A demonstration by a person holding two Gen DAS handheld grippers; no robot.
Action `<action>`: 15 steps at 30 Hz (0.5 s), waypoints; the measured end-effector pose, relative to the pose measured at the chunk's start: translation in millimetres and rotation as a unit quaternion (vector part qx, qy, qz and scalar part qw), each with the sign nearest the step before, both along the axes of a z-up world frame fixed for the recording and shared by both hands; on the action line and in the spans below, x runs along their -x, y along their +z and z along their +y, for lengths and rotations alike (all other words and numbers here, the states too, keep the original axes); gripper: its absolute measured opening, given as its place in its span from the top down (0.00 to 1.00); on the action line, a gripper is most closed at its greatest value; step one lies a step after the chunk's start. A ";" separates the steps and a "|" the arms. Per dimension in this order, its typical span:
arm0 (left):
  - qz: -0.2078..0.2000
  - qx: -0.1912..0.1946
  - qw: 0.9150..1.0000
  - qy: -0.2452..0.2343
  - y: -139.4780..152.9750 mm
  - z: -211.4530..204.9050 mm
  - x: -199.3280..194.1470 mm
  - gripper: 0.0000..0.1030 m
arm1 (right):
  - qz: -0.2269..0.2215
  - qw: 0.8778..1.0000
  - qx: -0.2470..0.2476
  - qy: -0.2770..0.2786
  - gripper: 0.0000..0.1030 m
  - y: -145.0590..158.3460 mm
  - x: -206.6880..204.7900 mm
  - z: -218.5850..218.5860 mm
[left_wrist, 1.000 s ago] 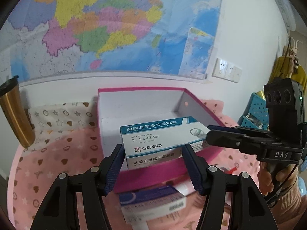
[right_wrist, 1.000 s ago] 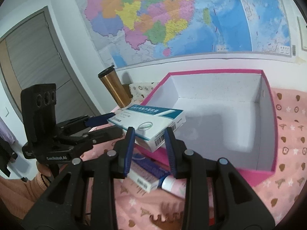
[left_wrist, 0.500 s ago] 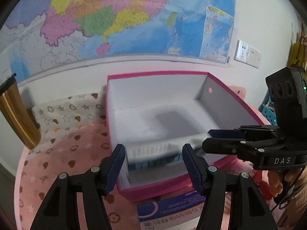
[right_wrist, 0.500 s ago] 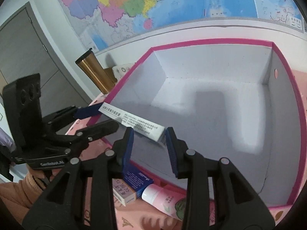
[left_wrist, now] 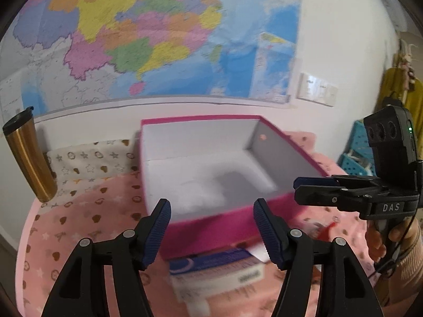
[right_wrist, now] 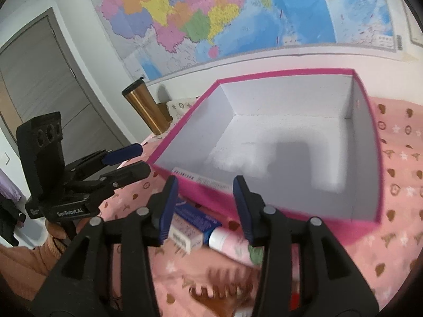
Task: Organize rigid objects
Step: 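Move the right gripper to the brown wooden back scratcher and grasp its handle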
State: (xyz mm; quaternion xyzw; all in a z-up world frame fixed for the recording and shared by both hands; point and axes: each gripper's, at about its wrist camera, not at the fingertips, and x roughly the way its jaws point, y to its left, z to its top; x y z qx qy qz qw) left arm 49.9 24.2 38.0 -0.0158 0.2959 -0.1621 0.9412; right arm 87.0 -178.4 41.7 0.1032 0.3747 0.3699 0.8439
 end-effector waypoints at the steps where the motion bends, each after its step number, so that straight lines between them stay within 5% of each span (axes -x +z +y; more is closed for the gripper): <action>1: 0.000 0.004 1.000 -0.007 -0.2 -3.3 5.2 0.31 | -0.007 1.000 0.002 -0.002 0.56 2.3 7.8 -4.3; 8: 0.015 0.021 0.998 -0.054 -14.1 -29.2 35.5 0.30 | -0.011 0.999 0.042 -0.010 0.56 -6.9 55.7 -24.4; 15: 0.064 0.042 0.994 -0.073 -43.7 -45.0 47.7 0.30 | 0.034 0.995 0.096 -0.003 0.56 -48.0 92.7 -32.5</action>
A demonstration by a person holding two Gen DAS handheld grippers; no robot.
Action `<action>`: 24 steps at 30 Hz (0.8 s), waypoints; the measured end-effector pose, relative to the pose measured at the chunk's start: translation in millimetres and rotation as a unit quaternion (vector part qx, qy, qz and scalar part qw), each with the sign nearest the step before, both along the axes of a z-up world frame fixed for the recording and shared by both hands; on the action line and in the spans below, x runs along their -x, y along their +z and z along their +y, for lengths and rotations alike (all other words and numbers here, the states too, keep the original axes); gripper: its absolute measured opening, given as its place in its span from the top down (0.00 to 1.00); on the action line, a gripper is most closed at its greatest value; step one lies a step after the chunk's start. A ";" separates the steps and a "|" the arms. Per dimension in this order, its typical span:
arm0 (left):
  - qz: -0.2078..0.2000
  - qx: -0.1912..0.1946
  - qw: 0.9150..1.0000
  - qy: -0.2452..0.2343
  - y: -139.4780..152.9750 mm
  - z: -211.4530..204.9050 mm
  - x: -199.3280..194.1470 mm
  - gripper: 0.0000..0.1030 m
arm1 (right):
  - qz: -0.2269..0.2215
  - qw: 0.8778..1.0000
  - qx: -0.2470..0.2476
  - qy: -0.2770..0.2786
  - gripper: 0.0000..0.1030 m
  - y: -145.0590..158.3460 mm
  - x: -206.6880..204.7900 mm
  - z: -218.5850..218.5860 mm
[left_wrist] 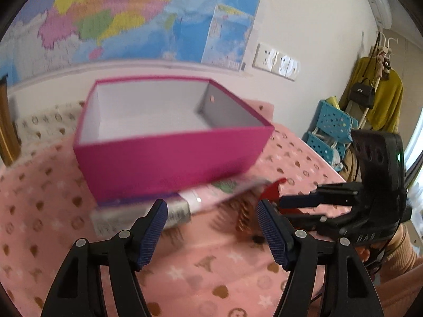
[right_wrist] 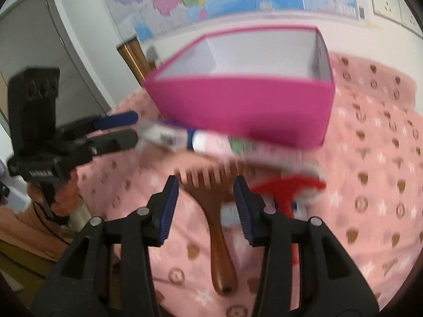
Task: Organize rigid objects
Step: 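Move the right gripper to the brown wooden back scratcher and grasp its handle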
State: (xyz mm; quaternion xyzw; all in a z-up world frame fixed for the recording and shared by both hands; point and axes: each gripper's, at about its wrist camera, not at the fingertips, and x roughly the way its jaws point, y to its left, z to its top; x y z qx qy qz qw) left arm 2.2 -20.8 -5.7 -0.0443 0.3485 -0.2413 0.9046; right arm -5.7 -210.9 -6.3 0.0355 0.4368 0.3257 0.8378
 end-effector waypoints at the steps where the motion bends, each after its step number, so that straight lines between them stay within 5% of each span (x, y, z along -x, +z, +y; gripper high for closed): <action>1: 0.007 0.003 1.000 -0.002 -3.4 -0.8 0.5 0.30 | 0.004 1.000 0.006 0.002 0.56 -4.6 2.6 1.0; 13: 0.041 0.003 0.999 -0.013 -23.6 -12.5 13.8 0.30 | 0.031 0.999 0.032 0.013 0.60 -36.5 16.5 11.0; 24: 0.051 0.003 0.998 -0.021 -29.9 -13.4 17.9 0.30 | 0.040 0.999 0.027 0.001 0.85 -43.0 11.9 12.1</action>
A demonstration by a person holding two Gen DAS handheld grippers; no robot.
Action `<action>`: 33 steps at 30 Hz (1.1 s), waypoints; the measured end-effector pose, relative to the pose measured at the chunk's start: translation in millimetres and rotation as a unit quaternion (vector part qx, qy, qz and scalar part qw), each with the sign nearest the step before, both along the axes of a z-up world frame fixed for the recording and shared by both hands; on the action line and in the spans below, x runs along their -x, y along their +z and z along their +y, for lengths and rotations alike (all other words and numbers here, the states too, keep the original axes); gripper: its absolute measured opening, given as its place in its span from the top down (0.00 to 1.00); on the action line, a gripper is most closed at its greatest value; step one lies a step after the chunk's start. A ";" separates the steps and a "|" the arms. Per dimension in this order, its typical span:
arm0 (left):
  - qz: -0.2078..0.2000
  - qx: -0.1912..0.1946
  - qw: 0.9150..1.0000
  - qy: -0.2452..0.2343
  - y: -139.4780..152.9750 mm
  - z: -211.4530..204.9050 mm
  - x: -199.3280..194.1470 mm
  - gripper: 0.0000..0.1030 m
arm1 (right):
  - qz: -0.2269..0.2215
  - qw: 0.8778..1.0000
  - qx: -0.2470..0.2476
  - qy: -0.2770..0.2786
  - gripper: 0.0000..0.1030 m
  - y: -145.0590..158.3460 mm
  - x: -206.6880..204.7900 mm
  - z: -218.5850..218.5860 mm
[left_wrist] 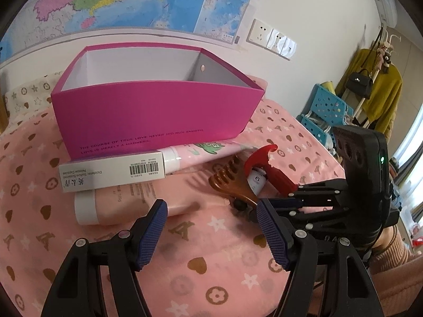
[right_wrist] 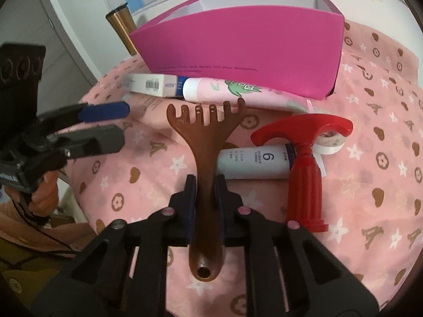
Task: Organize rigid objects
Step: 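Move the right gripper to the brown wooden back scratcher and grasp its handle, then lift the back scratcher into the magenta box and release it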
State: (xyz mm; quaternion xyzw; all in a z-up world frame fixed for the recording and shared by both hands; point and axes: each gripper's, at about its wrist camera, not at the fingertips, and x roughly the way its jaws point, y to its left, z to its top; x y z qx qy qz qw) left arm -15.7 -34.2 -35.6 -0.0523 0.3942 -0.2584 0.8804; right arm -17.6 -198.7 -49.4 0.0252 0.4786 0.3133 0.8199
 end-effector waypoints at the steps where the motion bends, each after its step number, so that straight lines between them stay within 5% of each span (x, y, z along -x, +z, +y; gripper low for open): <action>1: 0.001 0.001 1.000 -0.002 -0.6 0.0 0.9 0.30 | -0.001 1.000 -0.007 -0.001 0.85 1.3 0.2 -1.7; 14: 0.034 0.003 0.998 -0.061 -19.2 -28.3 2.0 0.30 | -0.007 0.999 -0.043 -0.014 0.95 14.0 -3.1 -9.4; 18: 0.044 0.000 0.997 -0.068 -26.0 -31.8 0.7 0.30 | 0.014 0.999 -0.037 -0.016 0.79 7.5 -9.3 -5.3; 24: 0.048 -0.010 0.996 -0.072 -30.8 -31.6 -0.4 0.31 | 0.027 0.999 -0.039 -0.003 0.78 -1.7 -15.1 1.9; 33: 0.054 0.007 0.993 -0.105 -31.9 -40.2 2.5 0.31 | 0.028 0.996 -0.083 -0.004 0.88 -1.5 -15.6 -0.6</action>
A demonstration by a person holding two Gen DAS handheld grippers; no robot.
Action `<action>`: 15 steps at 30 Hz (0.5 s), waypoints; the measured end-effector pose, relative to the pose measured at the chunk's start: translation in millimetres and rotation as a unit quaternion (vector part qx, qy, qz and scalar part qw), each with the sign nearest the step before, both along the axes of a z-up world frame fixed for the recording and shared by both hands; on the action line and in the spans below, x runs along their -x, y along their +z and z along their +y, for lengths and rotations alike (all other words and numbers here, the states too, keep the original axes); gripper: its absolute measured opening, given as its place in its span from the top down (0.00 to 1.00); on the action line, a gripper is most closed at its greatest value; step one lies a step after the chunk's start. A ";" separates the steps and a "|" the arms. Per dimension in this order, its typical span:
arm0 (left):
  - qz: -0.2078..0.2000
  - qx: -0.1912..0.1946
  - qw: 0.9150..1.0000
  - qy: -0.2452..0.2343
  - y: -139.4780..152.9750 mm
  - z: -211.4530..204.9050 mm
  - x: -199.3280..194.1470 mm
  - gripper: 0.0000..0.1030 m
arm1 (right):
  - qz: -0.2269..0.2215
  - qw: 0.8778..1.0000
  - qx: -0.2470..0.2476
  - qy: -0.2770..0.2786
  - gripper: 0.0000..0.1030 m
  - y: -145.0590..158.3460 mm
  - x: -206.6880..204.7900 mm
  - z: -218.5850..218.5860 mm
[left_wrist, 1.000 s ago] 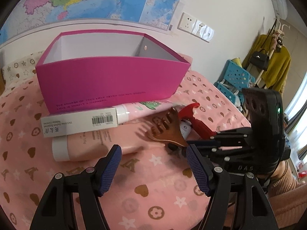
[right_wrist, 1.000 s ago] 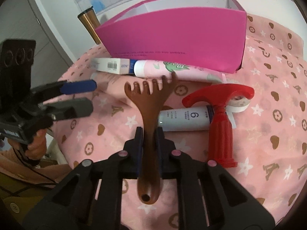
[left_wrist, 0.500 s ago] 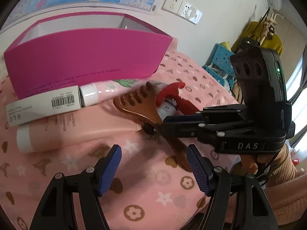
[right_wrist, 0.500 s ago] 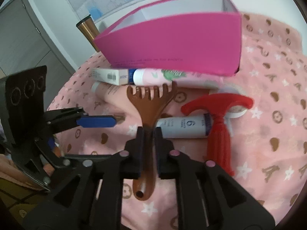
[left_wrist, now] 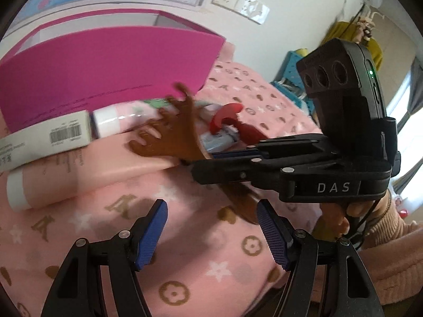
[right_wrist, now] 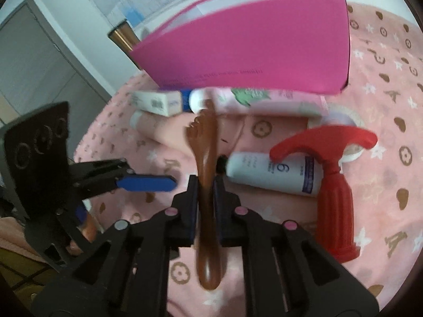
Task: Organize rigid objects
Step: 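Lift the back scratcher into the magenta box and release it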
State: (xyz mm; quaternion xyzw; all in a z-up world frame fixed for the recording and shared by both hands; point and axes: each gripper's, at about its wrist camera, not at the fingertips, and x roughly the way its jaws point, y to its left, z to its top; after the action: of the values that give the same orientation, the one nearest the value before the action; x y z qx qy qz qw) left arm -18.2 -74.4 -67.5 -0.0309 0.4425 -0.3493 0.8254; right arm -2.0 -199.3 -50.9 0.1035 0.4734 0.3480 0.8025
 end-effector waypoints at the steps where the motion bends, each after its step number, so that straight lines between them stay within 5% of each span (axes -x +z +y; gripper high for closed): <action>1: 0.000 0.004 1.000 -0.004 1.3 -0.8 -0.5 0.31 | -0.003 1.000 -0.005 0.001 0.88 2.3 0.7 -0.5; 6: -0.006 0.018 1.000 -0.014 7.9 -8.3 -6.9 0.32 | -0.007 0.999 -0.031 -0.001 0.88 9.1 0.1 -4.8; 15: -0.046 0.014 0.998 -0.026 31.3 -17.1 -10.3 0.57 | -0.032 0.998 -0.061 -0.008 0.88 33.5 -3.6 -13.8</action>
State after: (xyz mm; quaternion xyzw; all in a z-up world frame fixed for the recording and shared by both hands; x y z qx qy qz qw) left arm -7.9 -91.5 -36.2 -0.0150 0.3993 -0.3778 0.8352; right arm 1.7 -213.2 -17.4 0.1449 0.4242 0.3728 0.8124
